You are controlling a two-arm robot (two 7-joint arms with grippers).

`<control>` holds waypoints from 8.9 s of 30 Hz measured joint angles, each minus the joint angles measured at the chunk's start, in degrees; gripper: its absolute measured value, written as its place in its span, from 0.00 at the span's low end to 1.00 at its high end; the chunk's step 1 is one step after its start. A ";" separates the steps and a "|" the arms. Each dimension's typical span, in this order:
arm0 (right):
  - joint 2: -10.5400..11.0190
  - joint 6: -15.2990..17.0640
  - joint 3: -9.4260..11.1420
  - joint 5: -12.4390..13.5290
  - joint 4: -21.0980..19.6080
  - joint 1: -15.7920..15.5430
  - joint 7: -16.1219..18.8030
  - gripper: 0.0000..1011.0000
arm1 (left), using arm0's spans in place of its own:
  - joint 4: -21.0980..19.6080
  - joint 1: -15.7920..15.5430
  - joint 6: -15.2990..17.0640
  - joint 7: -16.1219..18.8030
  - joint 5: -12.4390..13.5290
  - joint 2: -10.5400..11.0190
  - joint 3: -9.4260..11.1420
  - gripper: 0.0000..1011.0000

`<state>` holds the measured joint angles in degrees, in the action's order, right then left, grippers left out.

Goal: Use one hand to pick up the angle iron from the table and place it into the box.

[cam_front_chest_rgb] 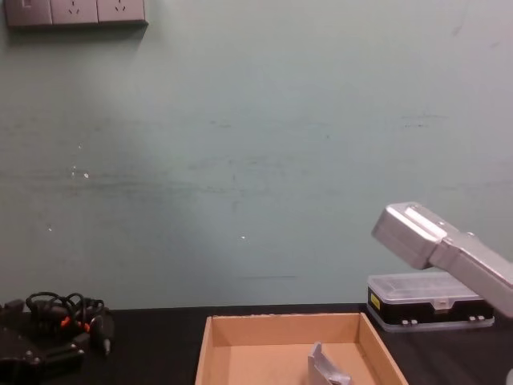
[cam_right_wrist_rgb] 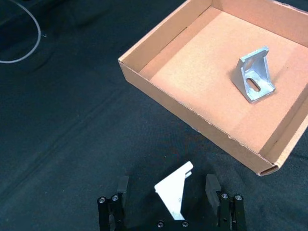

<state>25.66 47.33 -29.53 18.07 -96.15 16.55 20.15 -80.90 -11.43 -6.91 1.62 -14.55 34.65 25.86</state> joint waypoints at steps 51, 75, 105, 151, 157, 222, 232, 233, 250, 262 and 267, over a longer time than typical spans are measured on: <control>-1.70 1.25 1.97 -1.74 -0.08 -1.37 -0.67 0.37 | 0.00 0.00 0.00 0.00 0.00 0.00 0.00 1.00; -1.68 1.07 2.13 -1.80 -0.30 -1.51 -0.54 0.30 | 0.00 0.00 0.00 0.00 0.00 0.00 0.00 1.00; -10.30 -2.90 0.53 -3.10 12.79 14.46 4.57 0.30 | 0.00 0.00 0.00 0.00 0.00 0.00 0.00 1.00; -19.25 -8.66 -2.29 -1.56 37.50 25.52 6.60 0.47 | 0.00 0.00 0.00 0.00 0.00 0.00 0.00 1.00; -19.22 -8.62 -2.29 -1.59 37.44 25.50 6.59 0.65 | 0.00 0.00 0.00 0.00 0.00 0.00 0.00 1.00; 11.49 8.27 6.85 12.40 -16.28 -7.45 7.82 0.99 | 0.00 0.00 0.00 0.00 0.00 0.00 0.00 1.00; 11.75 9.22 4.29 12.90 -14.50 -6.84 7.13 0.99 | 0.00 0.00 0.00 0.00 0.00 0.00 0.00 1.00; 11.59 9.17 4.01 12.84 -14.21 -6.70 6.58 0.99 | 0.00 0.00 0.00 0.00 0.00 0.00 0.00 1.00; 8.59 8.13 1.29 11.54 -11.75 -5.10 1.27 0.99 | 0.00 0.00 0.00 0.00 0.00 0.00 0.00 1.00; 5.37 8.27 -0.15 8.57 -9.31 -3.81 -1.22 0.99 | 0.00 0.00 0.00 0.00 0.00 -0.01 0.00 1.00; 5.52 8.30 -0.15 8.63 -9.37 -3.81 -1.22 0.99 | 0.00 0.00 0.00 0.00 0.00 0.00 0.00 1.00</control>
<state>31.18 55.63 -29.68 26.70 -105.51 12.74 18.93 -80.90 -11.43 -6.91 1.62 -14.55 34.64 25.86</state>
